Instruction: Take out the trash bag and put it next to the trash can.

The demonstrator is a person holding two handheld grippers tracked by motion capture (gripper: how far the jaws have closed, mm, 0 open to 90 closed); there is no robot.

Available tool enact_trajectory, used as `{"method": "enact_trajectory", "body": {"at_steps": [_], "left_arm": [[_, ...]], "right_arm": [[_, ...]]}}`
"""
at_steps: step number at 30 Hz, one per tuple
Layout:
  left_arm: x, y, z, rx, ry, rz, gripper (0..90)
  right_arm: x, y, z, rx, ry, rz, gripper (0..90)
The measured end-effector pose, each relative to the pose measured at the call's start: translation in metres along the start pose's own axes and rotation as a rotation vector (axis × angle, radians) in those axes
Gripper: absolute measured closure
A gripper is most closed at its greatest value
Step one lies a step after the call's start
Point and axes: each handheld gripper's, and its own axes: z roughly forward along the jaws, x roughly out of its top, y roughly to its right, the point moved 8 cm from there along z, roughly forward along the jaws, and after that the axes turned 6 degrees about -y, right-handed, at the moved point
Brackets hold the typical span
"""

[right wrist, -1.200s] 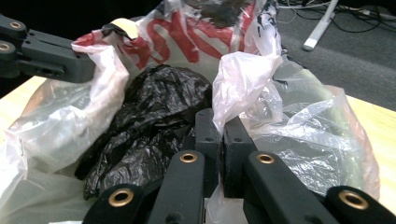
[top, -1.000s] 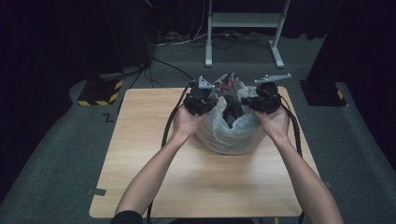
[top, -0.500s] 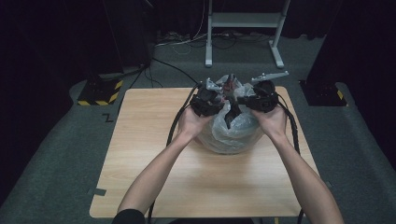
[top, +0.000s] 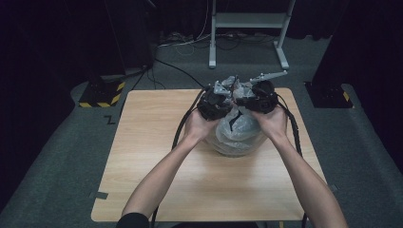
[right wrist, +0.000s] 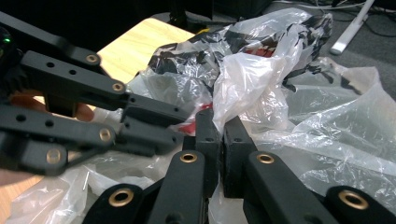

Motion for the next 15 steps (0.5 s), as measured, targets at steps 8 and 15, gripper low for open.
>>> {"method": "enact_trajectory", "body": {"at_steps": [8,15], "left_arm": [[0.002,0.005,0.003,-0.051,0.026,-0.008,53.7],[0.004,0.008,0.007,-0.05,0.03,-0.005,47.9]], "right_arm": [[-0.001,-0.005,0.006,0.016,-0.014,-0.009,87.6],[0.0,-0.012,0.01,0.049,-0.018,-0.021,87.5]]}}
